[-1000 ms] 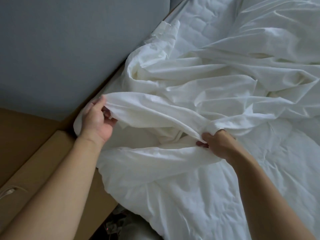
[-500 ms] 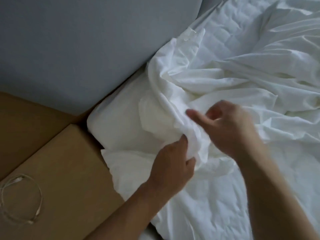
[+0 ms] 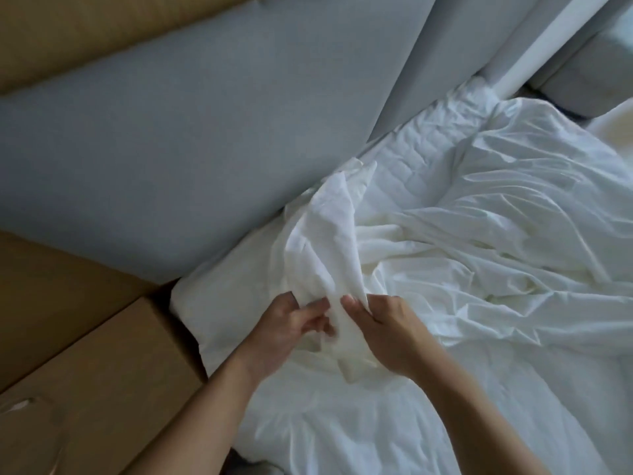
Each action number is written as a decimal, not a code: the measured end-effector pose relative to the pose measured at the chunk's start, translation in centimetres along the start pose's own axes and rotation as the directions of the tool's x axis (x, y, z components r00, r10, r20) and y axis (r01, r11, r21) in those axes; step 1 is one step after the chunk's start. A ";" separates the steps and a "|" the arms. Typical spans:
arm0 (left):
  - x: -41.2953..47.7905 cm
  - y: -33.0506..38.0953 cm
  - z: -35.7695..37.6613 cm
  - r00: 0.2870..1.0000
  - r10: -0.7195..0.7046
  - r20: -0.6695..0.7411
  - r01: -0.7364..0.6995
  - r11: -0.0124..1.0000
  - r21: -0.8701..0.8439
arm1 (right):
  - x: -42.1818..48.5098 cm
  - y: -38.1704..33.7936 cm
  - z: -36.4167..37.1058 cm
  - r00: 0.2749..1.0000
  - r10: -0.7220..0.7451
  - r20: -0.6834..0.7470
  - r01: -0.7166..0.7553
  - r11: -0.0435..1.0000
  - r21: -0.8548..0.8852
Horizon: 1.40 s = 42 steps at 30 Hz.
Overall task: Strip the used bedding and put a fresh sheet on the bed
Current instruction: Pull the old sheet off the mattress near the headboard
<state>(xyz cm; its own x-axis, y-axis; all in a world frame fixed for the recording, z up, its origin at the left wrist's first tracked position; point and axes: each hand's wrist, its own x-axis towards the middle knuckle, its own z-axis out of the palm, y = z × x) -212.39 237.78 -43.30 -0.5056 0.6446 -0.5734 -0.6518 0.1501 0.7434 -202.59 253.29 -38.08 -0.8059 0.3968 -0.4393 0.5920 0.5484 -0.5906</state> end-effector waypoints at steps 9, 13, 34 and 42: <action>-6.3 8.0 7.5 0.726 0.495 0.477 -0.625 0.185 0.759 | -0.5 -2.6 -6.4 0.909 0.326 -0.261 -0.187 0.876 0.445; -8.4 9.3 9.3 0.741 0.461 0.487 -0.570 0.050 0.820 | 0.7 -6.7 -9.5 0.885 0.369 0.284 -0.452 0.828 0.333; -11.7 16.8 3.3 0.953 0.153 -0.262 -0.172 0.984 -0.051 | -5.9 -1.1 -4.1 0.842 0.384 0.379 -0.539 0.597 0.594; -12.1 17.6 3.2 0.952 0.105 -0.289 -0.116 0.993 -0.020 | -4.6 3.3 2.5 0.893 0.394 0.216 -0.194 -0.098 0.976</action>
<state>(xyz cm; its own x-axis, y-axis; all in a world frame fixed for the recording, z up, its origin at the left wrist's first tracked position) -215.92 235.01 -22.13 -0.7128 0.4126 -0.5671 -0.6001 0.0597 0.7977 -196.88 251.47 -39.70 -0.4855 0.4111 -0.7715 0.1046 -0.8489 -0.5181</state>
